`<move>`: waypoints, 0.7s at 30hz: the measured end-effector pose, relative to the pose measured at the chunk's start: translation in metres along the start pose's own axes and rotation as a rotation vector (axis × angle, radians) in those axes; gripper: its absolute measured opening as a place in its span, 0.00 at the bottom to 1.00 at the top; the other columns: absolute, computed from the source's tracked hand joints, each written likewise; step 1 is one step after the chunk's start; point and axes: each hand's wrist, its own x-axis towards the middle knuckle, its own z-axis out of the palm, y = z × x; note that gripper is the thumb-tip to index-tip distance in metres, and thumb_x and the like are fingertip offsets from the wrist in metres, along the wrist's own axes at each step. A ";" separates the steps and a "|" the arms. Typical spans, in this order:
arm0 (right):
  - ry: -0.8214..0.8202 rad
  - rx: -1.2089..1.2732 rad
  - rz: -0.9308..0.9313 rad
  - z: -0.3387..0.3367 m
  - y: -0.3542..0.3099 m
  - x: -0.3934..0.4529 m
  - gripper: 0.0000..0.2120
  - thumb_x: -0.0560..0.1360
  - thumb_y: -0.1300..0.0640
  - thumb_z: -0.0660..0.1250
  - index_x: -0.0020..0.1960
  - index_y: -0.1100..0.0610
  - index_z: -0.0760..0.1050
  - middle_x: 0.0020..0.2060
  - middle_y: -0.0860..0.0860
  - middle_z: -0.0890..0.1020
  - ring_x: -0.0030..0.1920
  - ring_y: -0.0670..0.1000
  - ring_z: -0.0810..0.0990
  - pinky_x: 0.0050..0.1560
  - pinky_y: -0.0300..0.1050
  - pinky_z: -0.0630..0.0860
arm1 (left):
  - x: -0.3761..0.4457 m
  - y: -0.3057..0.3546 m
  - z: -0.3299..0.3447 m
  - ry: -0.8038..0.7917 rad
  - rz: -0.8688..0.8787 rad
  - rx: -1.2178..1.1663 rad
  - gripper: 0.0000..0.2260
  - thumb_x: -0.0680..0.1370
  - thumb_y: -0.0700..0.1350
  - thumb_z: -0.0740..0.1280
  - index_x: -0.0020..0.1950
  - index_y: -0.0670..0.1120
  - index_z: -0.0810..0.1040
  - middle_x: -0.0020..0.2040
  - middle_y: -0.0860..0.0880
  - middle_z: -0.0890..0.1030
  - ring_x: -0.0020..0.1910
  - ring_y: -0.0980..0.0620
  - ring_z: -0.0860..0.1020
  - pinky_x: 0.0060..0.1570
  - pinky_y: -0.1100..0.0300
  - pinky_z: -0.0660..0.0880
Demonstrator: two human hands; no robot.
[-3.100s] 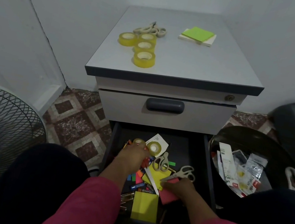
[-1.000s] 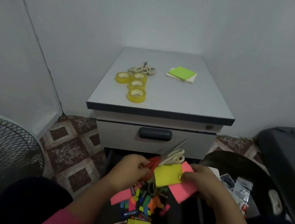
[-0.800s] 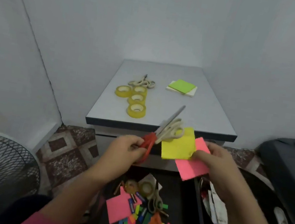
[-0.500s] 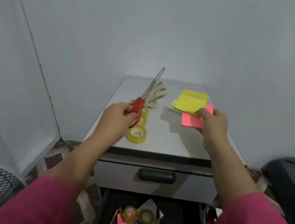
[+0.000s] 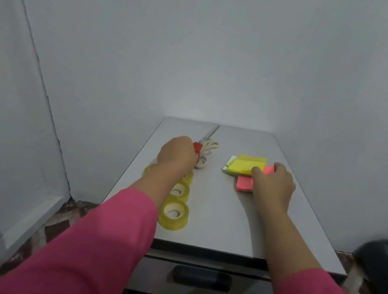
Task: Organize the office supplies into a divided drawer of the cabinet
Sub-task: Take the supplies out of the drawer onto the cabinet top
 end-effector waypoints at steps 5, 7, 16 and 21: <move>-0.013 -0.036 0.001 -0.001 -0.003 -0.001 0.26 0.74 0.54 0.62 0.71 0.61 0.66 0.64 0.60 0.71 0.66 0.61 0.66 0.62 0.51 0.65 | 0.006 0.018 0.007 -0.023 0.022 -0.001 0.06 0.78 0.46 0.64 0.44 0.44 0.74 0.42 0.46 0.76 0.42 0.46 0.76 0.38 0.58 0.70; -0.019 -0.038 0.007 -0.002 -0.004 -0.002 0.26 0.74 0.54 0.62 0.71 0.60 0.66 0.64 0.60 0.71 0.66 0.61 0.65 0.62 0.52 0.65 | 0.006 0.025 0.007 -0.041 0.039 0.013 0.06 0.78 0.45 0.64 0.46 0.43 0.74 0.48 0.44 0.78 0.50 0.44 0.78 0.47 0.55 0.73; -0.032 0.013 0.033 -0.001 -0.004 -0.002 0.26 0.76 0.55 0.59 0.73 0.59 0.64 0.66 0.59 0.71 0.67 0.60 0.65 0.63 0.53 0.65 | 0.037 -0.003 -0.011 0.169 -0.025 -0.146 0.12 0.78 0.49 0.66 0.40 0.42 0.71 0.32 0.49 0.70 0.31 0.50 0.72 0.27 0.59 0.65; -0.036 0.023 0.031 -0.001 -0.002 -0.001 0.27 0.75 0.55 0.59 0.73 0.58 0.64 0.66 0.59 0.72 0.66 0.60 0.66 0.63 0.54 0.66 | 0.043 -0.034 -0.013 0.135 -0.132 -0.028 0.10 0.77 0.44 0.68 0.40 0.43 0.69 0.41 0.45 0.74 0.39 0.48 0.71 0.38 0.58 0.67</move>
